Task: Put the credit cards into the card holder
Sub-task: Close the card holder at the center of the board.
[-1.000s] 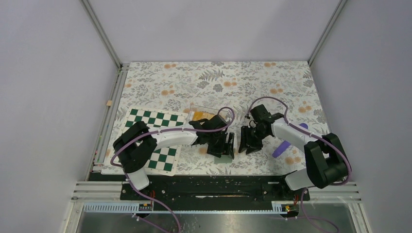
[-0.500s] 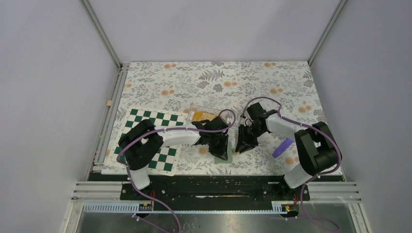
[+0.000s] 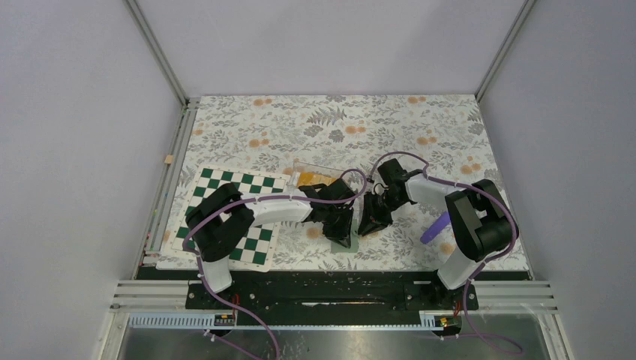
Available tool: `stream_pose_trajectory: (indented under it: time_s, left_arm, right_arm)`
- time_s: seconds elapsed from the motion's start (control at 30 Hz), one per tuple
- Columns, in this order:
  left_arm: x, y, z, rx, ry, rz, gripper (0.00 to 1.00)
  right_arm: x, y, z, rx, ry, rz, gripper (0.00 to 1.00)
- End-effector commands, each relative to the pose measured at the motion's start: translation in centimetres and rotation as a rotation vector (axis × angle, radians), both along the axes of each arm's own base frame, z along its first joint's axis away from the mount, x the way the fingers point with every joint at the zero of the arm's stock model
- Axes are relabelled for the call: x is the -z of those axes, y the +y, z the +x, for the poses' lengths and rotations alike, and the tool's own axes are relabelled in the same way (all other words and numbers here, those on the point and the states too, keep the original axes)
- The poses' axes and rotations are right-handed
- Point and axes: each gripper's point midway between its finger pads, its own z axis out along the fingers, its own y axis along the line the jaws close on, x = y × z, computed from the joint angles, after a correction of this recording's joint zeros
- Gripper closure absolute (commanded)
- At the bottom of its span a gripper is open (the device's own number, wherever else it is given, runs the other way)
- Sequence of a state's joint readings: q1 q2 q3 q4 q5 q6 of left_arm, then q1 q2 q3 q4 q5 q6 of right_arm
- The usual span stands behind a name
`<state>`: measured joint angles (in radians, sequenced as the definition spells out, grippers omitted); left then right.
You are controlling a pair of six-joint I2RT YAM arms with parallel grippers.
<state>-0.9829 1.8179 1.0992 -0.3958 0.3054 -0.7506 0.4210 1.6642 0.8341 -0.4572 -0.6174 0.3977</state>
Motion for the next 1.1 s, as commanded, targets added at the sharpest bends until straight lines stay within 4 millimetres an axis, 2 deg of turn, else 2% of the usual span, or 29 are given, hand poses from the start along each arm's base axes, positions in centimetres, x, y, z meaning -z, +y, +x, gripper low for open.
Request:
stream_pose_trajectory:
  time_s: [0.0, 0.2, 0.33, 0.43, 0.57, 0.73, 0.87, 1.07]
  left_arm:
    - [0.1, 0.3, 0.6, 0.023, -0.042, 0.036, 0.87]
    - [-0.4, 0.3, 0.7, 0.032, -0.055, 0.038, 0.86]
    - [-1.0, 0.4, 0.8, 0.028, -0.067, 0.034, 0.83]
    - [-2.7, 0.3, 1.1, 0.016, -0.098, -0.001, 0.72]
    - [-5.8, 0.1, 1.5, -0.005, -0.155, -0.085, 0.5]
    - [-8.3, 1.2, 2.3, -0.082, -0.165, -0.189, 0.43]
    - [-7.3, 3.9, 3.4, -0.195, -0.13, -0.22, 0.42]
    - [-4.5, 8.6, 4.0, -0.335, -0.063, -0.188, 0.39]
  right_arm:
    - [-1.0, 1.7, 0.8, -0.023, -0.022, 0.06, 0.75]
    - [-0.3, 2.4, 0.5, -0.039, -0.014, 0.045, 0.77]
    - [-0.4, 1.7, 0.6, -0.022, -0.044, 0.006, 0.77]
    - [-1.1, 1.1, 0.6, 0.001, -0.086, -0.012, 0.74]
    - [-2.6, 0.9, 0.4, 0.024, -0.132, 0.001, 0.65]
    - [-4.0, 0.9, -0.7, 0.02, -0.155, 0.03, 0.56]
    - [-4.4, 1.9, -1.3, -0.006, -0.159, 0.037, 0.54]
    - [-5.0, 5.5, -1.6, -0.066, -0.164, 0.052, 0.57]
